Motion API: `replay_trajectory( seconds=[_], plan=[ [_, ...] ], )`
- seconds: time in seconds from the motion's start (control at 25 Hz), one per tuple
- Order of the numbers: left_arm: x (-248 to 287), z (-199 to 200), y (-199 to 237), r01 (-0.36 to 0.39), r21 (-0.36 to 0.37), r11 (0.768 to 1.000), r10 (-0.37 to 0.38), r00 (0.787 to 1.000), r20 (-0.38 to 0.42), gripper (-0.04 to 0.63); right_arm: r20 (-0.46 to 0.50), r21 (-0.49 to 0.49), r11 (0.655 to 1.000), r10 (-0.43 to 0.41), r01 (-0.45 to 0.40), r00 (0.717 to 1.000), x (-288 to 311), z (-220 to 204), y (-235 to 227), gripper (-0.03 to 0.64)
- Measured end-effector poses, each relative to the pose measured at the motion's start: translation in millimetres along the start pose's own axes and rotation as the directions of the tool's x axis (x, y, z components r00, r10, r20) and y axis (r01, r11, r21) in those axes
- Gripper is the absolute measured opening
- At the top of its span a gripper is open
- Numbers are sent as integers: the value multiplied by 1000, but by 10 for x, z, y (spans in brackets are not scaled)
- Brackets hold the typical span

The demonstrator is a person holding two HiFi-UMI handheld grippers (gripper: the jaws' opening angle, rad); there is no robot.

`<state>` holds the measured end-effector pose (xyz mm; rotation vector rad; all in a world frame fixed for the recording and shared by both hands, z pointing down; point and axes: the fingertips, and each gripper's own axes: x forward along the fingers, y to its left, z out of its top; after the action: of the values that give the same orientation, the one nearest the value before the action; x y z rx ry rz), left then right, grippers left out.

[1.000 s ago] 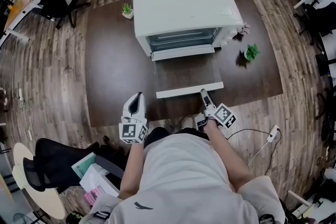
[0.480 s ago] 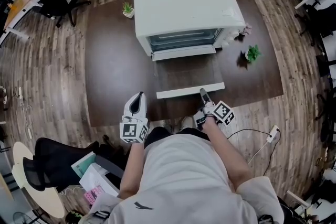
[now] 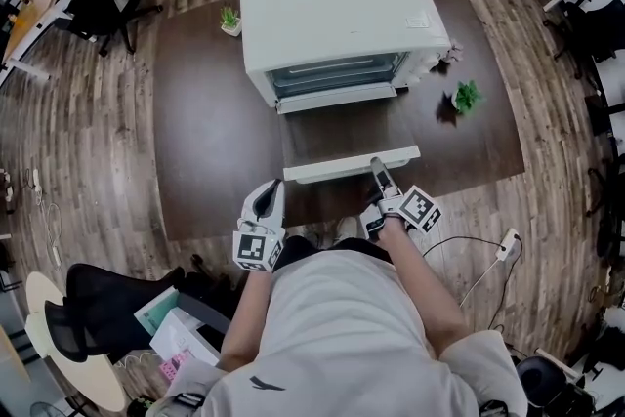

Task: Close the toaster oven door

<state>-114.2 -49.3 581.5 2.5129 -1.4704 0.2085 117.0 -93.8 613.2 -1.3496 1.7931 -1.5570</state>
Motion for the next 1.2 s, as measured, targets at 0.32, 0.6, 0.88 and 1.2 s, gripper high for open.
replay_trajectory(
  seconds=[0.32, 0.6, 0.88, 1.2],
  plan=[
    [240, -188, -360, 144, 104, 984, -137, 988, -64, 5, -2, -80, 995, 59, -59, 998, 64, 160, 368, 87],
    [400, -144, -599, 230, 171, 958, -219, 973, -78, 5, -10, -99, 993, 63, -64, 998, 58, 179, 433, 89],
    [458, -95, -679, 236, 238, 942, -218, 971, -100, 5, -32, -115, 992, 49, -52, 998, 59, 192, 515, 95],
    [551, 22, -620, 201, 207, 958, -191, 979, -67, 5, -88, -463, 882, 47, -83, 995, 105, 243, 746, 75]
  ],
)
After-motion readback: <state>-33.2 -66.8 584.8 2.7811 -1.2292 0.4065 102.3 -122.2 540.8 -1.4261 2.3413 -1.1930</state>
